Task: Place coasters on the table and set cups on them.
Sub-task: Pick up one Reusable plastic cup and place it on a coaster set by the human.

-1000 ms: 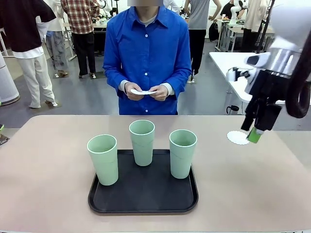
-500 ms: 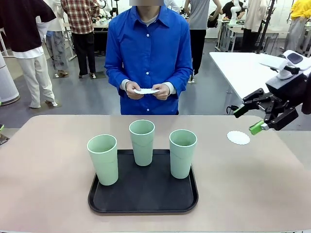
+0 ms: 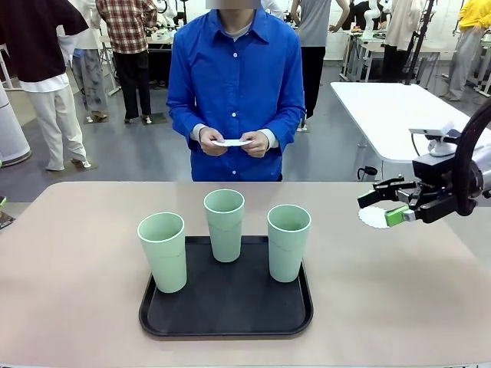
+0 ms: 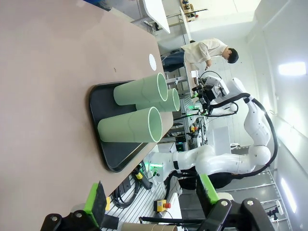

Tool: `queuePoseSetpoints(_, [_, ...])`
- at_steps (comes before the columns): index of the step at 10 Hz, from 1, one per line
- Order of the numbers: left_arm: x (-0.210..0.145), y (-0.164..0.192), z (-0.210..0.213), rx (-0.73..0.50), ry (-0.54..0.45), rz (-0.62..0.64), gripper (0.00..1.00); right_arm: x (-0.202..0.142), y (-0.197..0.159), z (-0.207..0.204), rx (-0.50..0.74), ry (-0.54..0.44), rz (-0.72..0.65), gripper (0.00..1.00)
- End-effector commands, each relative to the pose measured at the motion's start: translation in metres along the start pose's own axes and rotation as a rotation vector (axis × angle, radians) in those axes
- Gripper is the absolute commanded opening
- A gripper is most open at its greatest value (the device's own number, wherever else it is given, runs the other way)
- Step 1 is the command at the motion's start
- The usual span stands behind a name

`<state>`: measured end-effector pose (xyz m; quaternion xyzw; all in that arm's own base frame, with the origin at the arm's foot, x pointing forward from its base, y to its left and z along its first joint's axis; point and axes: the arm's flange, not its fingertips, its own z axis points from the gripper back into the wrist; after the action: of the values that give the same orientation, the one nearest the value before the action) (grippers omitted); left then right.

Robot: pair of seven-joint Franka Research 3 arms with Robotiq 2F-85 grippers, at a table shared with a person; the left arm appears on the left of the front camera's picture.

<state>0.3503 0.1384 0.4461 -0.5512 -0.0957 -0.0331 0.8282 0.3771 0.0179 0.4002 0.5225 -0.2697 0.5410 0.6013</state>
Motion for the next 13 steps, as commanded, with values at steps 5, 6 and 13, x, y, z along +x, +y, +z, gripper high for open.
queuePoseSetpoints(5, [-0.001, -0.001, 0.001, -0.009, -0.003, -0.006, 1.00, 0.000, 0.000, 0.000, 0.000, 0.000, 0.000, 1.00])
queuePoseSetpoints(6, [-0.001, -0.001, 0.001, -0.009, -0.003, -0.006, 1.00, -0.003, -0.001, -0.002, -0.013, 0.012, -0.012, 1.00])
queuePoseSetpoints(13, [-0.001, -0.001, 0.001, -0.009, -0.003, -0.006, 1.00, -0.052, -0.028, -0.022, -0.059, -0.122, 0.198, 1.00])
